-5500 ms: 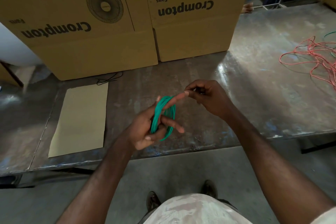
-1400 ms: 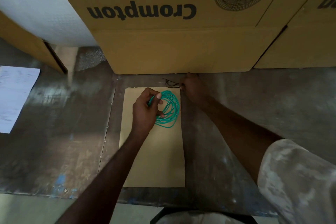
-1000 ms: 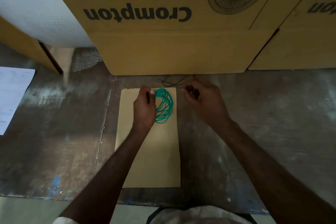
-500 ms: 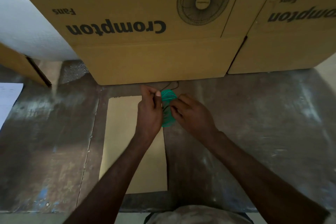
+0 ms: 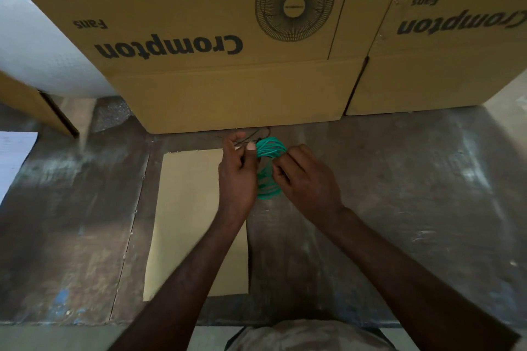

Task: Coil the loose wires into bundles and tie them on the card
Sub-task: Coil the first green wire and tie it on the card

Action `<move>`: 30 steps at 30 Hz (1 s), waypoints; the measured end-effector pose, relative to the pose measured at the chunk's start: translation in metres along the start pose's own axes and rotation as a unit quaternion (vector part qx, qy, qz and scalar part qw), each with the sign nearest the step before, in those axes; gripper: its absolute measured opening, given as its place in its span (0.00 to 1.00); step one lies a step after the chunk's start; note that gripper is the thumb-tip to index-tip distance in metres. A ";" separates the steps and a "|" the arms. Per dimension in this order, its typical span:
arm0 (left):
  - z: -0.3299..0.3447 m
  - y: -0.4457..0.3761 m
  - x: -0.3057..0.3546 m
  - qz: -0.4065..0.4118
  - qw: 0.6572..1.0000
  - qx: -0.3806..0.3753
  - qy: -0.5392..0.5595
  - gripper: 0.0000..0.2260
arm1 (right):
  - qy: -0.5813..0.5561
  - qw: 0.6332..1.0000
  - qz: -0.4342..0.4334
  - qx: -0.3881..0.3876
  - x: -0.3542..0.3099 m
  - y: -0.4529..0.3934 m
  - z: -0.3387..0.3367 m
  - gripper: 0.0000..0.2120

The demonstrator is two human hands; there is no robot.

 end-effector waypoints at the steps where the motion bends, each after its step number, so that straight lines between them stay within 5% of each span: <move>1: 0.004 0.000 0.000 -0.019 1.000 -0.013 0.012 0.08 | -0.010 1.000 0.012 -0.008 0.003 0.002 0.000 0.09; 5: 0.017 0.005 0.002 -0.087 0.988 -0.069 0.107 0.10 | 0.015 0.998 -0.011 -0.063 0.013 0.018 0.001 0.12; 9: 0.025 0.011 0.009 -0.128 0.976 -0.091 0.153 0.07 | 0.012 0.999 -0.023 -0.020 0.010 0.022 -0.020 0.08; 15: 0.036 0.024 0.022 -0.122 0.970 -0.125 0.167 0.07 | -0.027 0.999 -0.003 0.028 0.006 0.023 -0.045 0.06; 24: 0.051 0.039 0.029 -0.184 0.942 -0.185 0.210 0.11 | 0.007 0.998 0.061 -0.032 0.015 0.057 -0.044 0.08; 30: 0.051 0.046 0.034 -0.169 0.941 -0.209 0.207 0.09 | 0.020 0.998 0.012 -0.057 0.013 0.063 -0.048 0.06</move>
Point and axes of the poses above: each hand's wrist, its own y-axis away from the middle knuckle, its own z-axis out of the palm, x = y × z, the point moved 2 cm from there along -y, towards the middle knuckle, and after that the axes turned 13 degrees about -y, right-handed, at the moved point
